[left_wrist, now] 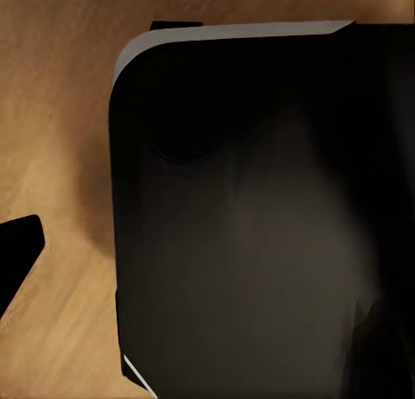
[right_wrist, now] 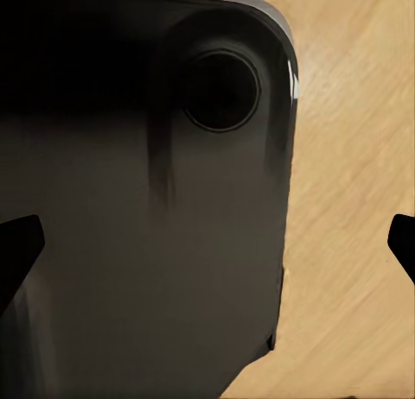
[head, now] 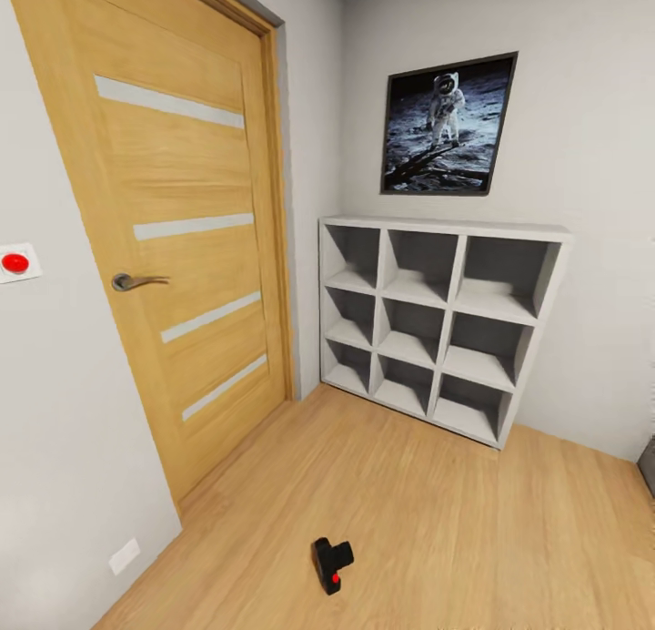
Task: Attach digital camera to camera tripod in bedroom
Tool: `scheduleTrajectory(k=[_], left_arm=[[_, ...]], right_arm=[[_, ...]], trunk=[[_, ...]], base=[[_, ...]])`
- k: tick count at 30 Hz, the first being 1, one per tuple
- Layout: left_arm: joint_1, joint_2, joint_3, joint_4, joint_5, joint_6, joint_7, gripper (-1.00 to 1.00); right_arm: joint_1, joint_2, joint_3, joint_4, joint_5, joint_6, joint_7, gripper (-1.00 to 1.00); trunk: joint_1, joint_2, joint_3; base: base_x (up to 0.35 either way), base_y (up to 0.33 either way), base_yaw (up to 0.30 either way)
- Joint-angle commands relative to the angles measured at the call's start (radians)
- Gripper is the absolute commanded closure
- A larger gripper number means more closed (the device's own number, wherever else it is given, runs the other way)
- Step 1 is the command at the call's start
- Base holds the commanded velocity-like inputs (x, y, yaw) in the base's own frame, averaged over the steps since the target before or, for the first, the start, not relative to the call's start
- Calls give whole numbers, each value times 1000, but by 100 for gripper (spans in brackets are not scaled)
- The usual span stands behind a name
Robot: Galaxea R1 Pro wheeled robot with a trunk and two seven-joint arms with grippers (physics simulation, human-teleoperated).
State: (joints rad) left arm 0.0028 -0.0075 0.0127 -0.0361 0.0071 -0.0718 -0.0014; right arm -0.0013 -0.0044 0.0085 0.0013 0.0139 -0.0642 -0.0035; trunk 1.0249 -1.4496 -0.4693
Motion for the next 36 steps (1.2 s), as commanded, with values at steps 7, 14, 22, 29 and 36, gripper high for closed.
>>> scheduleTrajectory(k=[7,14,22,29,36], left_arm=[[0,0,1,-1,1,-2,0,-100],[0,0,1,-1,1,-2,0,-100],[0,-1,1,-1,1,-2,-1,-100],[0,-2,1,-1,1,-3,-2,-100],[0,-2,1,-1,1,-3,-1,-100]], right_arm=[[0,0,1,0,1,-3,-1,-100],[0,0,1,0,1,-3,-1,-100],[0,0,1,0,1,-3,-1,-100],[0,0,1,0,1,-3,-1,-100],[0,0,1,0,1,-3,0,-100]], trunk=[[0,0,-1],[0,0,-1],[0,0,-1],[0,0,-1],[0,0,-1]], base=[[86,339,-246],[123,336,-246],[192,266,-246],[56,67,-192],[4,5,-25]])
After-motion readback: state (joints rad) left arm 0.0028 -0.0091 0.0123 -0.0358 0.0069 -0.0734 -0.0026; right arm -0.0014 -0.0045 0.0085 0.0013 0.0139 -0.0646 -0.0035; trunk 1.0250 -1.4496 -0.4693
